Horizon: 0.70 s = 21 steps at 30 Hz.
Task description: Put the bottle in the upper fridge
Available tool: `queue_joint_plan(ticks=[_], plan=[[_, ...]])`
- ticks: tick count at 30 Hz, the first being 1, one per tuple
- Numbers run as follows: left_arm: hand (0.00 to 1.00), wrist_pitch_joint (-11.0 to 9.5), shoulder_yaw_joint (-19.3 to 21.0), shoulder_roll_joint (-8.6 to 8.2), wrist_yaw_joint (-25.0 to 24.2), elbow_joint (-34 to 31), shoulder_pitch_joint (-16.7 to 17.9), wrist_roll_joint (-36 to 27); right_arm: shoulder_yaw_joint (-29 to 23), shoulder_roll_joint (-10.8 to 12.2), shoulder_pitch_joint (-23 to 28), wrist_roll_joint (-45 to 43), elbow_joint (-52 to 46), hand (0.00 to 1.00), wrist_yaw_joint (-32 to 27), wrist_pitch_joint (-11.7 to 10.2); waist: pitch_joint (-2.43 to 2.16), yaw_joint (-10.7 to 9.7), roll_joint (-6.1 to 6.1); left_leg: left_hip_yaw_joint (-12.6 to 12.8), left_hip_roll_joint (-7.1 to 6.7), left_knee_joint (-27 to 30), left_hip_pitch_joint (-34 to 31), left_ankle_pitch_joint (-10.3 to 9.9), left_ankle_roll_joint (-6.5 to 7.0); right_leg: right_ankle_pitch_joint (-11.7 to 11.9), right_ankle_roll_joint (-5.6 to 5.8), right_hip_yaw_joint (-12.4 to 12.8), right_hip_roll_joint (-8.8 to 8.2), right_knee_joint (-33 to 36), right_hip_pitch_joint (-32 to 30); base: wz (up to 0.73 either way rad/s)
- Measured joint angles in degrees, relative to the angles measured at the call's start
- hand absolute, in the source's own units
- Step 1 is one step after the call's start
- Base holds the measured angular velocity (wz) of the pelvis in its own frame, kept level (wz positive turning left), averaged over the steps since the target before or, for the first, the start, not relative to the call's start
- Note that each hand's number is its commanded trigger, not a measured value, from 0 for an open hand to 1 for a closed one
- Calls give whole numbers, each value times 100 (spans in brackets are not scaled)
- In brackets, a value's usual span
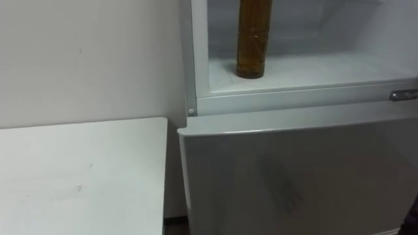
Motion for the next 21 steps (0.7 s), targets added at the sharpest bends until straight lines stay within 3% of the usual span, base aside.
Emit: queue_joint_plan(ticks=[3, 10, 18, 21], plan=[[0, -8, 183, 14, 19, -14, 11, -59, -277, -4, -3, -49, 376, 0, -147, -1, 21, -33, -49, 27, 6, -22, 66, -1, -2, -9, -4, 23, 10, -13, 51, -5], [0, 0, 452, 54, 29, -23, 25, -46, -874, 4, -26, -832, 1435, 0, -655, 114, 9, -177, -140, 5, 14, -20, 74, -31, -21, -61, -10, 11, 17, 8, 48, 0], [0, -5, 695, 234, 9, -2, 50, -14, -1595, -17, -103, -978, 1661, 0, -1301, 126, 2, -310, -196, 55, 11, -27, 176, -30, -23, -99, -10, 140, 23, 31, 78, -6], [0, -4, 1033, 231, 8, -9, 83, 16, -1933, -48, -122, -1246, 1626, 0, -1510, 146, 29, -314, -246, 79, 9, -43, 234, -34, -26, -145, -5, 172, 22, 119, 77, -4]])
